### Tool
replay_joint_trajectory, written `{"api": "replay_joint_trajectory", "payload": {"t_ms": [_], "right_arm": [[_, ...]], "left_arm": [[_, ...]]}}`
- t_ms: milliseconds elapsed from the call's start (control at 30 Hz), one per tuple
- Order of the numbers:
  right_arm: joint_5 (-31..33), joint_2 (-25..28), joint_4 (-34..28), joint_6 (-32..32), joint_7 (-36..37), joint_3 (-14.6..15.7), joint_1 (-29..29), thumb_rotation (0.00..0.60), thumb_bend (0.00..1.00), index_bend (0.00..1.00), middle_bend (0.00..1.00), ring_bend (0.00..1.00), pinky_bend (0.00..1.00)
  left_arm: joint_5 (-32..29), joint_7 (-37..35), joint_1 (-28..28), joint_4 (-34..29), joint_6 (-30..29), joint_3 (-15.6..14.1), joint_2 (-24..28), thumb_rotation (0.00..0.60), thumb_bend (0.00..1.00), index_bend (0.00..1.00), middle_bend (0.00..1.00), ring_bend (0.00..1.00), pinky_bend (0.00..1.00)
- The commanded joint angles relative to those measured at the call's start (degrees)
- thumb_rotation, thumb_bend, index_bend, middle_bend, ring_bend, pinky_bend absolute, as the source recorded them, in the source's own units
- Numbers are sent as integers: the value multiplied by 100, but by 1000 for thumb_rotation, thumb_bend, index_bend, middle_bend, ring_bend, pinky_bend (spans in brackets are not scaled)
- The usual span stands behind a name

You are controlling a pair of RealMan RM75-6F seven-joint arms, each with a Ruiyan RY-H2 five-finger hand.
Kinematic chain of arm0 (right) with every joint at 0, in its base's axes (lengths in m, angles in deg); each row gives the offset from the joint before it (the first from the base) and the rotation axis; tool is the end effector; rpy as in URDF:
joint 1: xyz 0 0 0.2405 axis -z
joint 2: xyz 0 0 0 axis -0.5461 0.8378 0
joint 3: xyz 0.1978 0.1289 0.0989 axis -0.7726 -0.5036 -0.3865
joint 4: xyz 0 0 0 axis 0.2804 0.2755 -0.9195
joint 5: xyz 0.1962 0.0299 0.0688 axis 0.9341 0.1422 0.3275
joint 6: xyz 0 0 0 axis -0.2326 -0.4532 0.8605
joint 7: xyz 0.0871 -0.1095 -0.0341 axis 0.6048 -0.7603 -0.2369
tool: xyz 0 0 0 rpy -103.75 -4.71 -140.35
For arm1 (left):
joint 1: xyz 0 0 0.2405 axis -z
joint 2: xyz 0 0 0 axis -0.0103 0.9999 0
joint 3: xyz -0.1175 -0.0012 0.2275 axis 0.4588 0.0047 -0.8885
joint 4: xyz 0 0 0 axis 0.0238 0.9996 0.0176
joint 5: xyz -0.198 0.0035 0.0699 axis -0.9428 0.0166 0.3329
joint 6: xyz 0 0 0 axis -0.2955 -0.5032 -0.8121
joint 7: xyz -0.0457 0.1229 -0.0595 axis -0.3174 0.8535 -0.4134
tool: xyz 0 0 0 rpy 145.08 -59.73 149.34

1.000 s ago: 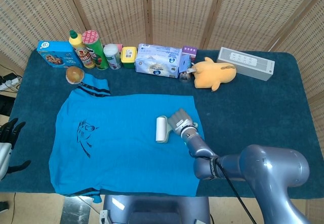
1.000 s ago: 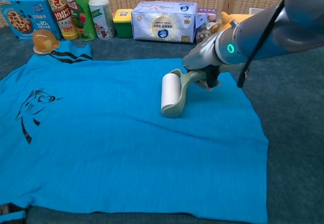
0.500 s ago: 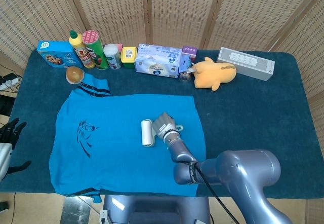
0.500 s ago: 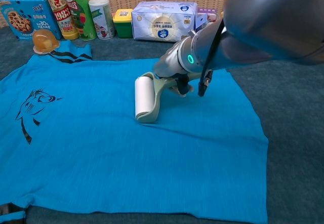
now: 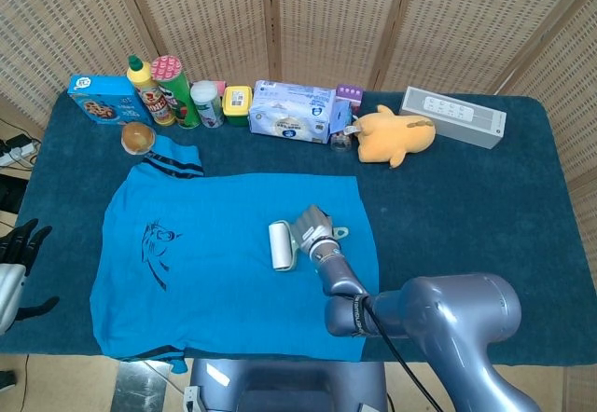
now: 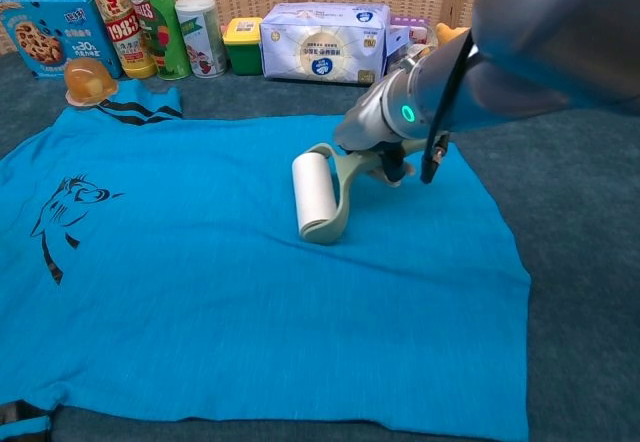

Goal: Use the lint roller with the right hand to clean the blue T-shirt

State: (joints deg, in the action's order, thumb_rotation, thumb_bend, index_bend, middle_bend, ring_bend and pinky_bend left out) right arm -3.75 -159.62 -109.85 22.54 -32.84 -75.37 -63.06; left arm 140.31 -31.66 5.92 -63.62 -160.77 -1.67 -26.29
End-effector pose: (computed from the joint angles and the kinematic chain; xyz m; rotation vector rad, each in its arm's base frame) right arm -0.0275 -0.3672 -0.0729 2.2628 -0.4224 0.0113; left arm -0.2873 0.1703 0.1807 -1.4642 -0.8910 -0.6911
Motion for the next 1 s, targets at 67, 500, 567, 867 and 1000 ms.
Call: {"api": "replay_joint_trajectory", "payload": {"t_ms": [67,500,567,867,1000], "right_arm": [[29,123,-22,80,-39,139,84,600,1000,677,711,910,1000],[-439,729,-335,99,128,749,500,600,1000,677,714,910,1000],[-514,824,-360,90,180,832,573,600,1000,677,715,910,1000],[-841,1298,-328,73,403,1181,883,600,1000,677,715,911,1000],[-1065,1661,-401,168,696,1177,1036,600,1000,677,716,910,1000]], "left_arm": [[-36,105,8,-24,7,2,-41,600,116,0,0,0,90],[-170,374,55,-62,57,28,-139,600,115,0,0,0,90],[-175,399,54,-66,51,27,-150,600,115,0,0,0,90],[-178,514,53,-83,40,7,-194,600,116,0,0,0,90],[-181,483,49,-84,32,8,-180,600,116,0,0,0,90]]}}
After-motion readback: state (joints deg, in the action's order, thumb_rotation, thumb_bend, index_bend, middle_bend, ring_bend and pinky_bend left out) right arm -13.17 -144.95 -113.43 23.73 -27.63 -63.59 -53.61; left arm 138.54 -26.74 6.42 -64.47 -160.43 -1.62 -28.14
